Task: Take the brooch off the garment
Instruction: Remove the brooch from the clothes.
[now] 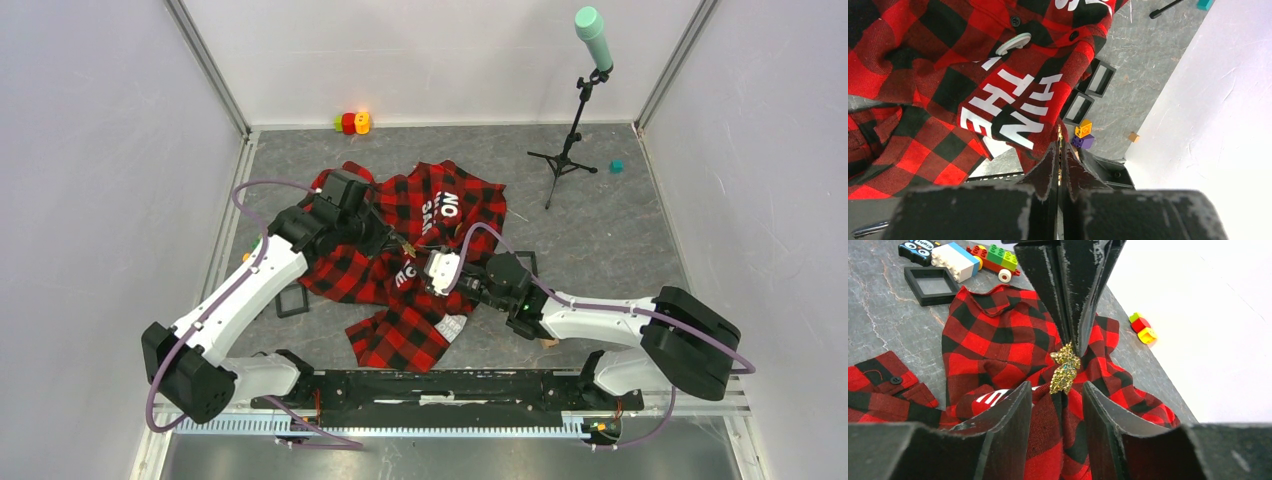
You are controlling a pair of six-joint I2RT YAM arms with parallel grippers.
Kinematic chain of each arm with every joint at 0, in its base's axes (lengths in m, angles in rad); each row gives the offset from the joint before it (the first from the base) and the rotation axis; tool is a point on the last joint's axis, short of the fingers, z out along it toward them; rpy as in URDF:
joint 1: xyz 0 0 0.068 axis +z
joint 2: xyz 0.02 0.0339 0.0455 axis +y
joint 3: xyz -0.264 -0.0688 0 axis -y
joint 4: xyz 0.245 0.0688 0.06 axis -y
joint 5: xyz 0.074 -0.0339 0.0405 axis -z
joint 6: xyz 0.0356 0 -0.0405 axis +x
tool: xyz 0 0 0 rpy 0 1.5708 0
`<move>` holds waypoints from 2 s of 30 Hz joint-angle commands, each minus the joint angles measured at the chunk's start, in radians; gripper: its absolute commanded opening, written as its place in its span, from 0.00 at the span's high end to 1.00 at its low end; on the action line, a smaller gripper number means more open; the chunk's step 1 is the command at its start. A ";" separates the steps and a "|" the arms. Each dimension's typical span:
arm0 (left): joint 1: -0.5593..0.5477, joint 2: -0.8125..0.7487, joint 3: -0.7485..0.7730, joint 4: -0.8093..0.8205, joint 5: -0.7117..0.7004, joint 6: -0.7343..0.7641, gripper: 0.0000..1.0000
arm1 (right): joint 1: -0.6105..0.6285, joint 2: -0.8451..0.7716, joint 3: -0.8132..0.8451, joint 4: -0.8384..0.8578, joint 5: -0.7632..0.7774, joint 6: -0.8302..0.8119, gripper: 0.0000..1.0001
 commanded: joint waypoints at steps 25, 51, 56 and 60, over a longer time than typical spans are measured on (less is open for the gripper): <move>0.064 -0.114 -0.137 0.254 0.113 0.015 0.53 | -0.181 -0.035 0.096 -0.099 -0.216 0.413 1.00; 0.121 -0.221 -0.618 1.425 0.679 0.413 0.46 | -0.426 -0.026 0.124 -0.049 -0.836 1.110 1.00; 0.121 -0.233 -0.652 1.419 0.699 0.414 0.48 | -0.434 -0.016 0.122 -0.024 -0.844 1.121 1.00; 0.121 -0.245 -0.674 1.353 0.696 0.452 0.52 | -0.441 -0.012 0.127 -0.006 -0.856 1.133 1.00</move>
